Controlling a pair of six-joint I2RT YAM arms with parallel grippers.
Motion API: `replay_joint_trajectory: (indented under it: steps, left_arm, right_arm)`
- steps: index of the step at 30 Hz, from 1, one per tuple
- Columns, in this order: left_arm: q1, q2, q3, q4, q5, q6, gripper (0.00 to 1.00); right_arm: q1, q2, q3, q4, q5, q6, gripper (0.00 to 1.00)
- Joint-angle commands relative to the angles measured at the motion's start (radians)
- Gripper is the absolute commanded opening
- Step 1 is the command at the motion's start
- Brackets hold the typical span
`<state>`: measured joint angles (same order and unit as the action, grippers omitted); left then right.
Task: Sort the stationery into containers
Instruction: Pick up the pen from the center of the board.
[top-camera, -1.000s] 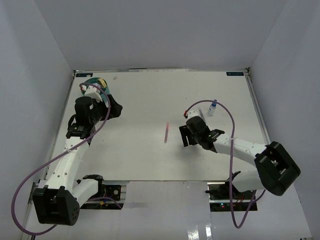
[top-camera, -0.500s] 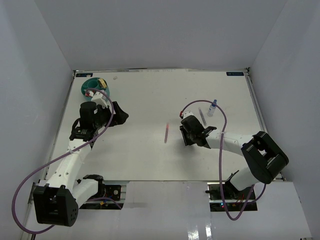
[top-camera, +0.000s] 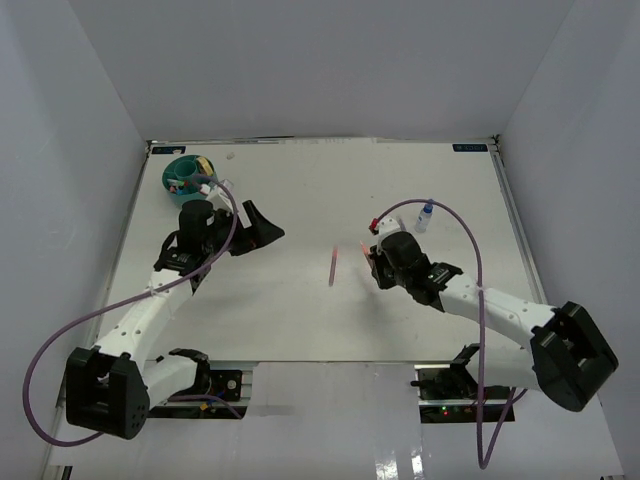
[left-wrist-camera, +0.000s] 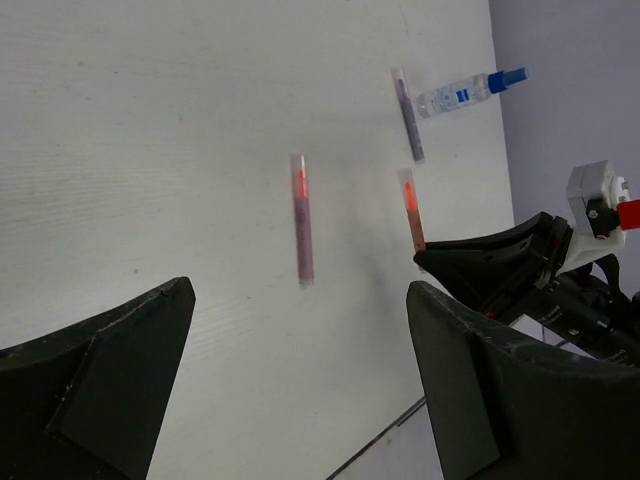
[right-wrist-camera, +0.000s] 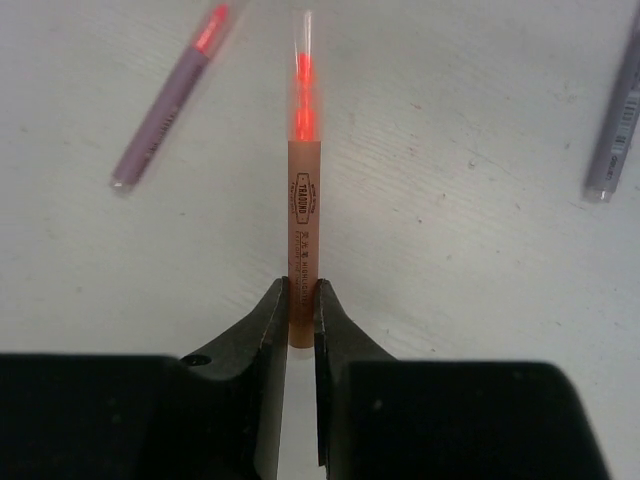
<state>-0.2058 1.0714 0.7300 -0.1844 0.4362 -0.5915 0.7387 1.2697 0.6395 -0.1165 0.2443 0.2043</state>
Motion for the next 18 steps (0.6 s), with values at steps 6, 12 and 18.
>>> replay_joint_trajectory:
  steps: [6,12,18]
  left_arm:
    - [-0.231,0.114,0.13,0.154,-0.101,-0.16,0.98]
    - [-0.36,0.24,0.236,0.201,-0.208,-0.18,0.97]
    - [-0.454,0.331,0.29,0.218,-0.255,-0.182,0.91]
  right_arm:
    - [0.001,-0.242,-0.095,0.285,-0.234,-0.026,0.13]
    - [0.005,-0.256,-0.093,0.359,-0.321,-0.014,0.15]
    - [0.007,-0.244,-0.095,0.419,-0.339,0.014,0.15]
